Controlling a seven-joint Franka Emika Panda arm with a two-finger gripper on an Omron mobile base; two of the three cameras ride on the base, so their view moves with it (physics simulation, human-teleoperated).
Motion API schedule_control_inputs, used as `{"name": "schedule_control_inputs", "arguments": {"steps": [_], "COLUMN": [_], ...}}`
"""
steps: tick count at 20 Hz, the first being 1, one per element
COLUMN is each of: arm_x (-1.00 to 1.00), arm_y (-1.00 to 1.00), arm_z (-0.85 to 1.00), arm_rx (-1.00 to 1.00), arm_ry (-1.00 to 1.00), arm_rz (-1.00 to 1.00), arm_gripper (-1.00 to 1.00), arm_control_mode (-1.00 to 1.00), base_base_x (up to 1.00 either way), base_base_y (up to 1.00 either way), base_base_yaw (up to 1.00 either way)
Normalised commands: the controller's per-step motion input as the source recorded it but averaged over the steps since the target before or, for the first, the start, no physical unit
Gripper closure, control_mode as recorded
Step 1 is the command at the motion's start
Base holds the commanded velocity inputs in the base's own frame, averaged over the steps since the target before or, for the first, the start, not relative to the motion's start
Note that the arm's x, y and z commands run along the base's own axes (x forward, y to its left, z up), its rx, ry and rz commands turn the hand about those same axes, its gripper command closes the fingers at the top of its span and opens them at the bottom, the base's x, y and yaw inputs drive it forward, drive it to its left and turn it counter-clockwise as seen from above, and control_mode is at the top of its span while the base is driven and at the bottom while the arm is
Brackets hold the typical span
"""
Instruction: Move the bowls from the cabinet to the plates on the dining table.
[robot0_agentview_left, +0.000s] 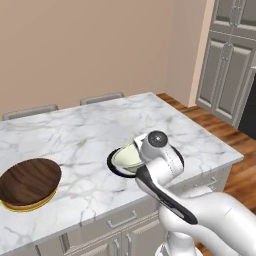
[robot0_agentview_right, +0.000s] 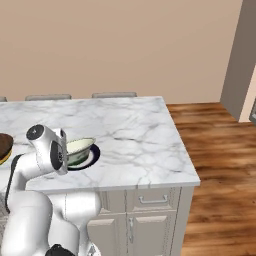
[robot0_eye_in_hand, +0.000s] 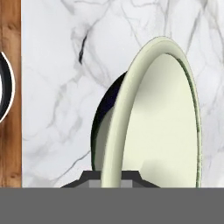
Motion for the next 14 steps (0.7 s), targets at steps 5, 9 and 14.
{"name": "schedule_control_inputs", "arguments": {"steps": [5, 9, 14], "arm_x": [0.23, 0.15, 0.04], "arm_y": [-0.14, -0.03, -0.02], "arm_z": [-0.66, -0.65, -0.65], "arm_rx": [0.0, 0.02, 0.05], "arm_ry": [-0.08, -0.08, -0.12], "arm_rz": [0.05, 0.07, 0.09], "arm_gripper": [1.0, 1.0, 1.0], "arm_control_mode": [-1.0, -1.0, -1.0], "base_base_x": [0.0, 0.0, 0.0], "base_base_y": [0.0, 0.0, 0.0], "base_base_yaw": [0.0, 0.0, 0.0]}}
